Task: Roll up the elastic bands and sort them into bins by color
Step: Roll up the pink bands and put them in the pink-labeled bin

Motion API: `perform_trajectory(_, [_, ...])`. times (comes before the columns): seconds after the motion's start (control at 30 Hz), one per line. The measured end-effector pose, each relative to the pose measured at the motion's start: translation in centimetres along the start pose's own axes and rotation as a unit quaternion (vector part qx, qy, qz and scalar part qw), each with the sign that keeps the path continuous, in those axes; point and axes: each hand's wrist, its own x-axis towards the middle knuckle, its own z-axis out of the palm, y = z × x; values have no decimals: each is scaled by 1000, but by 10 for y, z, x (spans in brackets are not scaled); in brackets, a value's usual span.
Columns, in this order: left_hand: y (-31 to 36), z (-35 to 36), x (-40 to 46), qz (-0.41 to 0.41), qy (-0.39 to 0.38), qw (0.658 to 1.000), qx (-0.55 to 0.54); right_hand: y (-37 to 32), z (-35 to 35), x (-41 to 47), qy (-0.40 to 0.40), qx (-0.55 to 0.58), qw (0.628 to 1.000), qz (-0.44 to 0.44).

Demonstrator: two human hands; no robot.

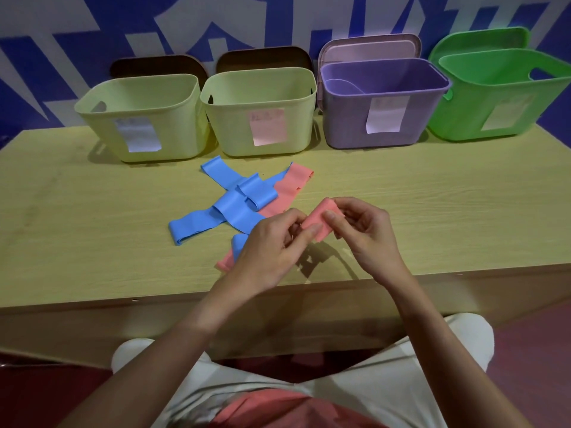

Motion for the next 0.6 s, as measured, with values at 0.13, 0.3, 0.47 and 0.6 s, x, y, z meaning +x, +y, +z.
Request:
perform_trajectory(0.13, [-2,0,2,3,-23,1000,17,-2,-6,3,-8,-16,1000,-2])
perform_trajectory(0.3, [-1,-2,2,-10,-43,999,-13,-7,-17,9,-34,-44,998,-2])
perform_trajectory(0.47, [0,-7,7,-71,-94,986,-114,-16,-25,19,-96,-109,989,-41])
perform_trajectory(0.6, [1,-11,13,-164,-123,933,-297,-24,-26,29,-143,-112,982,-44])
